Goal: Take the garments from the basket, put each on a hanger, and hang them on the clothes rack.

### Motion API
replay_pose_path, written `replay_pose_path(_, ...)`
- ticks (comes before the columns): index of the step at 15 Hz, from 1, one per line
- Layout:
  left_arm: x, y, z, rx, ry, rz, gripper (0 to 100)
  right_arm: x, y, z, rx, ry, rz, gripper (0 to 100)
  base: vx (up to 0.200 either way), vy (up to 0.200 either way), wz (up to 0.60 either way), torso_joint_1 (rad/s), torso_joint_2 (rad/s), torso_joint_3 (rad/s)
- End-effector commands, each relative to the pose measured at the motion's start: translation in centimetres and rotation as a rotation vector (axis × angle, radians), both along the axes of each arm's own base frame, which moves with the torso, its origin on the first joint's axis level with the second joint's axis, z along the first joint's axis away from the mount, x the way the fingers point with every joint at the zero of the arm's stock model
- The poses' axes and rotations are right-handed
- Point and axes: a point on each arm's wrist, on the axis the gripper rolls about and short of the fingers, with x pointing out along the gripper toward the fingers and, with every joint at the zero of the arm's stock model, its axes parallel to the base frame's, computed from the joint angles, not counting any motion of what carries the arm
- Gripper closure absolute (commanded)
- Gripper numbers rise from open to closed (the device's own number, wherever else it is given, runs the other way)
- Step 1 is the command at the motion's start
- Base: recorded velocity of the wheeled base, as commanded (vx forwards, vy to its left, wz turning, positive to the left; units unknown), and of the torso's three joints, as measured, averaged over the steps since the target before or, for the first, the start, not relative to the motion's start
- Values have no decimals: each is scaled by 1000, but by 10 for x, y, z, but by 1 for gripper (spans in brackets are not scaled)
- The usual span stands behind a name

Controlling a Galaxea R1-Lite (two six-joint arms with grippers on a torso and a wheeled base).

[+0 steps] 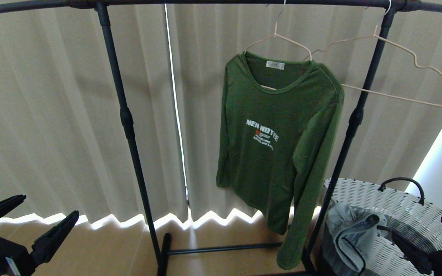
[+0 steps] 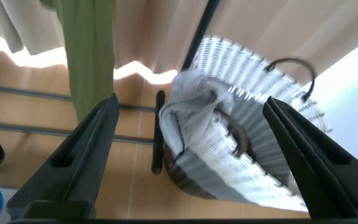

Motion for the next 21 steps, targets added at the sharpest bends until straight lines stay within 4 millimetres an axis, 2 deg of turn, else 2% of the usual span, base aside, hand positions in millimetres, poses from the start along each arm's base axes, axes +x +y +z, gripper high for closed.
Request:
replay_pose_path(1,1,0,0,0,4,-1,0,-1,0,-1,3,-1,5,0,0,0,0,-71,310,237)
replay_pose_path(12,-2,0,-6,39,18,-10,0,-3,0,-1,-11,-2,15,0,0,0,0,-8,34,22)
replay_pose_path(21,-3,0,-7,41,18,-10,0,-3,0,-2,-12,3,16,0,0,-200,0,2,3,3)
